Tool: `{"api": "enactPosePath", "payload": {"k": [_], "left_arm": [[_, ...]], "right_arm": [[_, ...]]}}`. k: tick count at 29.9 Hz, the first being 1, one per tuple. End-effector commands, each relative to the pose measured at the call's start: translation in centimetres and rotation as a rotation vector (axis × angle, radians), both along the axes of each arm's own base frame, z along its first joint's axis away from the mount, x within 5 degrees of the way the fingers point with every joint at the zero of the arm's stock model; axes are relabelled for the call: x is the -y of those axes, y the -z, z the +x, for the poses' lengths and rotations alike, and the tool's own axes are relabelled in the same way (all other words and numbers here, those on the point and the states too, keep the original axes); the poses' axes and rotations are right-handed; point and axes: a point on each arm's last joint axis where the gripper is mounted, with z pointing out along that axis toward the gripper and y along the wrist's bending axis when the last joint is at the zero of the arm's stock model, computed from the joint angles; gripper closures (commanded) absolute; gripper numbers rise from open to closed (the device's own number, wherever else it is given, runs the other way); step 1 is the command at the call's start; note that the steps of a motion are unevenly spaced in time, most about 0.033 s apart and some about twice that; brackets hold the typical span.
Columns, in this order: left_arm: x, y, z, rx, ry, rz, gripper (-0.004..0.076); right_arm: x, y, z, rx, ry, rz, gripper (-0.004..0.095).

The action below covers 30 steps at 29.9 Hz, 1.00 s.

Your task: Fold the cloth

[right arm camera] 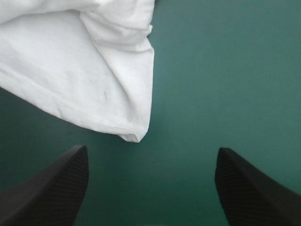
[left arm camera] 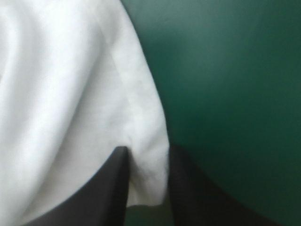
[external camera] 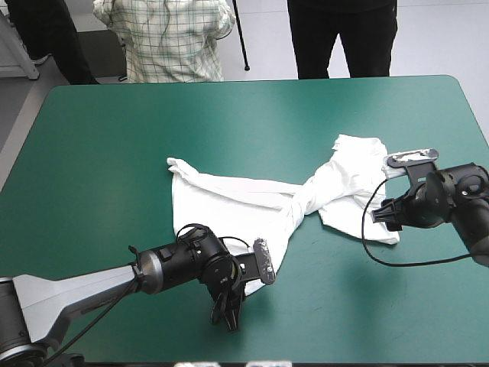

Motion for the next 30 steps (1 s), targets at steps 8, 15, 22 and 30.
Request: {"api": "enactPosePath", "payload": {"k": [8,15,22,30], "left_arm": [[0.3,0.2,-0.9,-0.1,-0.046,-0.012,0.0733],[0.2,0.0,-1.0,-0.103,-0.069,-0.007,0.0733],[0.1,-0.7,-1.0,-0.087,-0.077,-0.029,0.0733],[-1.0,-2.6,0.0,0.053,-0.133,-0.028,0.0733]], "right_arm": [[-0.2,5.3,3.8,-0.139,0.015,-0.036,0.021],[-0.5,8.9,5.4,-0.267,0.015,-0.052,0.0321],[-0.6,11.1,6.0,-0.344,0.014,-0.06,0.0686],[-1.1,12.4,6.4,-0.38,0.002,-0.026,0.0925]]}}
